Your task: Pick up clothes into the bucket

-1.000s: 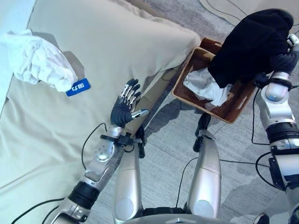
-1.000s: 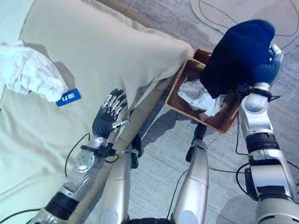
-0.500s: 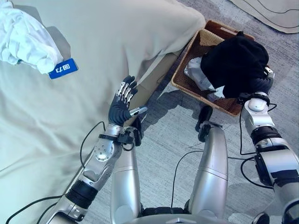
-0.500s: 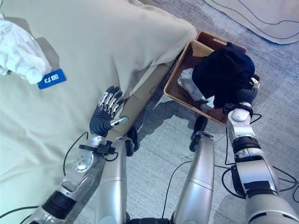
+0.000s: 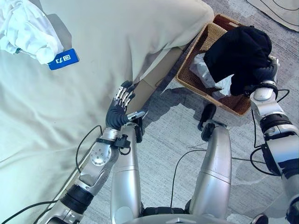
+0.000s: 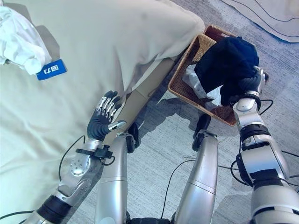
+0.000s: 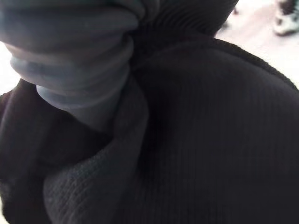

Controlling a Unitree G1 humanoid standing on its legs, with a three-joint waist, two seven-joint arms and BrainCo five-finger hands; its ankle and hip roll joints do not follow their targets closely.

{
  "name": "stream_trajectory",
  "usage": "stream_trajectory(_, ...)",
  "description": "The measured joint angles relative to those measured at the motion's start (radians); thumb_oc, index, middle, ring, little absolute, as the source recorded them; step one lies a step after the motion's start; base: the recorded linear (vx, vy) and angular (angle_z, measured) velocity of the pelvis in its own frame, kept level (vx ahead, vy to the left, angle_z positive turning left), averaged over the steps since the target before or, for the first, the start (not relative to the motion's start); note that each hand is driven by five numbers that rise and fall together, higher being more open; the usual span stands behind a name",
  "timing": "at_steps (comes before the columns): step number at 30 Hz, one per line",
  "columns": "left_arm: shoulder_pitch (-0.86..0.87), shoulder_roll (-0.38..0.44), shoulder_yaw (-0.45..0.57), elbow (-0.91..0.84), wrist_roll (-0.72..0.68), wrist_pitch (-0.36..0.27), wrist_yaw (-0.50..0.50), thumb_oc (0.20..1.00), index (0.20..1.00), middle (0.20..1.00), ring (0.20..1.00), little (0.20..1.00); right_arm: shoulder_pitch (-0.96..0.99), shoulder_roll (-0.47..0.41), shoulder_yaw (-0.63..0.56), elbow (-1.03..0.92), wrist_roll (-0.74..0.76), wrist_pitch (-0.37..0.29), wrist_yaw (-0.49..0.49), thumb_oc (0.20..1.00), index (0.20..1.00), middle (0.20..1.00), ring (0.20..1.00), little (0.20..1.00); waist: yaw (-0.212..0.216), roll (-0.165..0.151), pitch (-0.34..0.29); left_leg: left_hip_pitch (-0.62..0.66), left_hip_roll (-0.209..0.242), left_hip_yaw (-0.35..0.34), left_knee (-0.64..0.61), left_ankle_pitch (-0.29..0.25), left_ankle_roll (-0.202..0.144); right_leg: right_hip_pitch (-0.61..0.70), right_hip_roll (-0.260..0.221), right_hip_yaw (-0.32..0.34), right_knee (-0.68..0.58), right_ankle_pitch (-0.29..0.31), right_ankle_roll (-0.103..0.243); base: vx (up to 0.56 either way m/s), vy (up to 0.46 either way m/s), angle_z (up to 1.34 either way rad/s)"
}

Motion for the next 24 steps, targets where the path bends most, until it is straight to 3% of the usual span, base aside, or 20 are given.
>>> stream_trajectory(1,0.0,0.0,0.0,-0.005,0.0,0.0,0.0,1.0,1.0,1.0,1.0,1.0,0.0,0.0,0.005,0.0,-0.015,0.003,0.001,0.595,0.595,0.595,0.595,0.595,0.002,0.0,0.0,0.0,0.0,0.0,0.0,0.0,0.0,0.0,0.0,0.0,0.0,0.0,0.0,0.0,0.0,0.0)
stream_trajectory(2,0.0,0.001,0.0,-0.01,0.0,0.0,0.0,1.0,1.0,1.0,1.0,1.0,-0.008,0.0,0.026,0.012,-0.044,0.013,0.01,1.0,1.0,1.0,1.0,1.0,0.004,0.0,0.0,0.0,0.0,-0.001,0.0,0.0,0.0,0.001,0.0,0.0,0.0,0.0,0.0,0.0,0.0,0.0)
stream_trajectory(17,-0.006,-0.001,0.003,-0.01,0.0,0.001,-0.002,1.0,1.0,1.0,1.0,1.0,-0.022,0.004,0.089,0.077,-0.182,0.058,0.054,1.0,1.0,1.0,1.0,1.0,0.0,-0.001,0.0,0.025,0.001,-0.004,-0.015,0.0,0.0,0.033,0.003,-0.007,-0.025,0.005,0.003,0.0,0.0,0.0)
stream_trajectory(21,-0.013,-0.004,0.004,-0.01,0.0,0.002,-0.004,1.0,1.0,1.0,1.0,1.0,-0.007,0.005,0.088,0.077,-0.182,0.058,0.057,1.0,1.0,1.0,1.0,1.0,-0.002,-0.002,-0.001,0.08,0.002,0.006,-0.079,0.013,0.015,0.097,0.004,-0.024,-0.094,0.022,0.013,0.0,0.0,0.0)
stream_trajectory(24,-0.021,-0.006,0.006,-0.007,0.0,0.001,-0.012,1.0,1.0,1.0,1.0,1.0,0.013,0.003,0.082,0.074,-0.18,0.058,0.063,1.0,1.0,1.0,1.0,1.0,-0.021,-0.003,-0.003,0.158,0.0,0.008,-0.181,0.055,0.007,0.19,0.005,-0.061,-0.189,0.057,0.021,-0.02,-0.037,0.05)
